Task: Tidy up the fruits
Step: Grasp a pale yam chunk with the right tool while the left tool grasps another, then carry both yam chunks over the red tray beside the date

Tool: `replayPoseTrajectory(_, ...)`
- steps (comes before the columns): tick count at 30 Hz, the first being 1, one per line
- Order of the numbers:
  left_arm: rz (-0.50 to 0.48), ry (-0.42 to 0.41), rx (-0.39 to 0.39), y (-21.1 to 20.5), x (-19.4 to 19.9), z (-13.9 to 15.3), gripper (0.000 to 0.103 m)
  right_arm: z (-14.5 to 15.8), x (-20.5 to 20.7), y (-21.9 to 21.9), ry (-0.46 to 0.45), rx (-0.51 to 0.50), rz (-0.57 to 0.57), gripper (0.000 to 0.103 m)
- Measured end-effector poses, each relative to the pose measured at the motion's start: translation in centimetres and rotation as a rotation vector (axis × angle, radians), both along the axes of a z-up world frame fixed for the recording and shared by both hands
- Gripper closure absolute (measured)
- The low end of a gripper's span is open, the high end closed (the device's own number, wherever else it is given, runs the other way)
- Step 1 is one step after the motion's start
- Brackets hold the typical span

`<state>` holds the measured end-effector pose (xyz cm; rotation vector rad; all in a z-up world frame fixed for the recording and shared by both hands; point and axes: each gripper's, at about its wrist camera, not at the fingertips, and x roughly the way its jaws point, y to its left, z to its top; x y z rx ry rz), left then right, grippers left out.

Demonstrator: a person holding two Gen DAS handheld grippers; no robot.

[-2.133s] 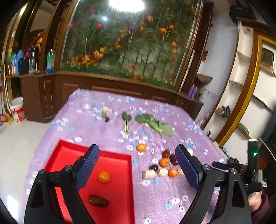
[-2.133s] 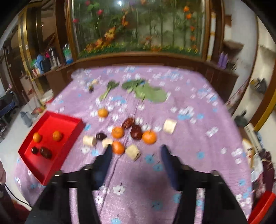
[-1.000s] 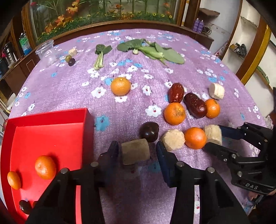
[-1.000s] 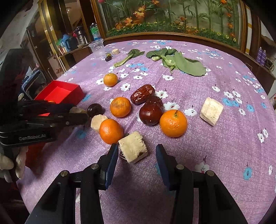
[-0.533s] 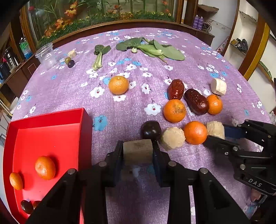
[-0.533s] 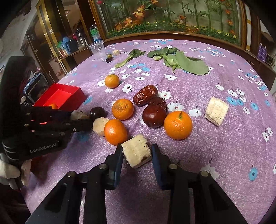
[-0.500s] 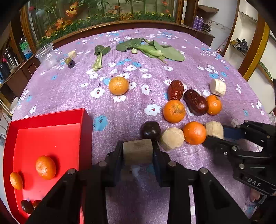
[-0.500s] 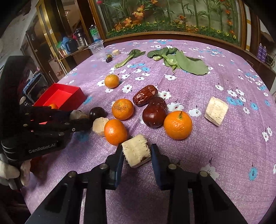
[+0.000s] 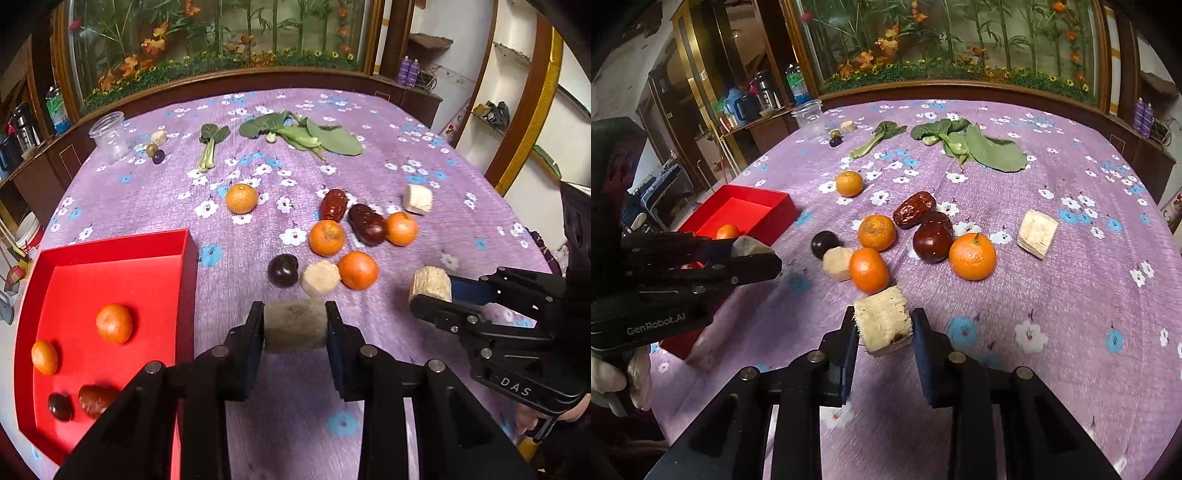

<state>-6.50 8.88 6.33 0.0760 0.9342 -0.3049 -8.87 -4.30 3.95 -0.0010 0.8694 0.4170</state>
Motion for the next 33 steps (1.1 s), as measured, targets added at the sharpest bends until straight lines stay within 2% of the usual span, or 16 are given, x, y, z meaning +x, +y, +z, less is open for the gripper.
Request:
replayPoseTrajectory(9, 0.008, -0.036, -0.043, 1.6, -4.6, 1.6, 0.073, 1.9, -3.9, 1.7, -0.048, -0.026, 0.022, 0.072)
replayPoseTrajectory(20, 0.028, -0.074, -0.081, 3.9, -9.1, 2.5, 0.073, 2.7, -8.0, 5.1, -0.078, -0.056, 0.084, 0.072)
replayPoseTrajectory(33, 0.113, -0.126, -0.124, 8.5, -12.7, 4.2, 0.073, 4.3, -11.3, 11.0, -0.135, -0.102, 0.226, 0.072)
